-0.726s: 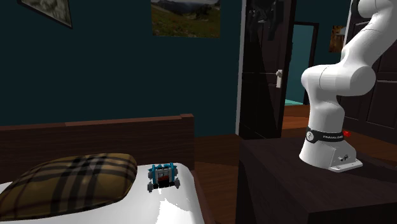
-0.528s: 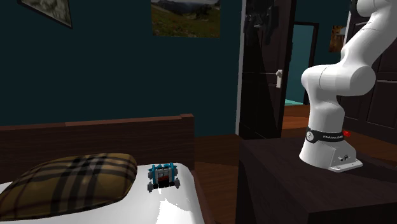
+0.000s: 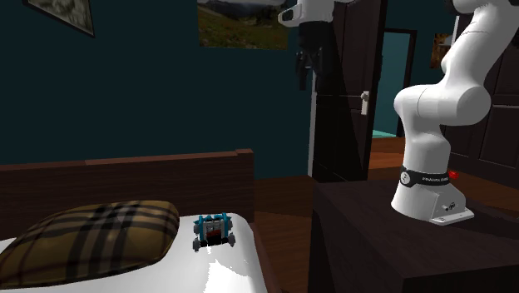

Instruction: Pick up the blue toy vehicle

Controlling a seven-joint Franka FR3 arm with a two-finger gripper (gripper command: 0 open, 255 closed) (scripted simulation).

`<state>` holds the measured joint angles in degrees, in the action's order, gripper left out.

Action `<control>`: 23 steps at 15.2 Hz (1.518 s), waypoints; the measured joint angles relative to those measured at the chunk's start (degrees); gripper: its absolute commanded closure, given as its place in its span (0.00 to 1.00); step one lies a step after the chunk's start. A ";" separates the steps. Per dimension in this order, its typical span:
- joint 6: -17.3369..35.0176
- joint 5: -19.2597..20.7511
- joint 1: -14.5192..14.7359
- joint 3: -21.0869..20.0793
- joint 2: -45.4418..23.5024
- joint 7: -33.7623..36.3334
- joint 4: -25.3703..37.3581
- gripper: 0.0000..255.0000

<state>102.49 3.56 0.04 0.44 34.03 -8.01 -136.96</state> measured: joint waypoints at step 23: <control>34.38 -6.55 -1.57 3.51 -46.55 -4.74 12.33 0.00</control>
<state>136.87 -2.99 -1.54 3.96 -12.51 -12.75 -124.63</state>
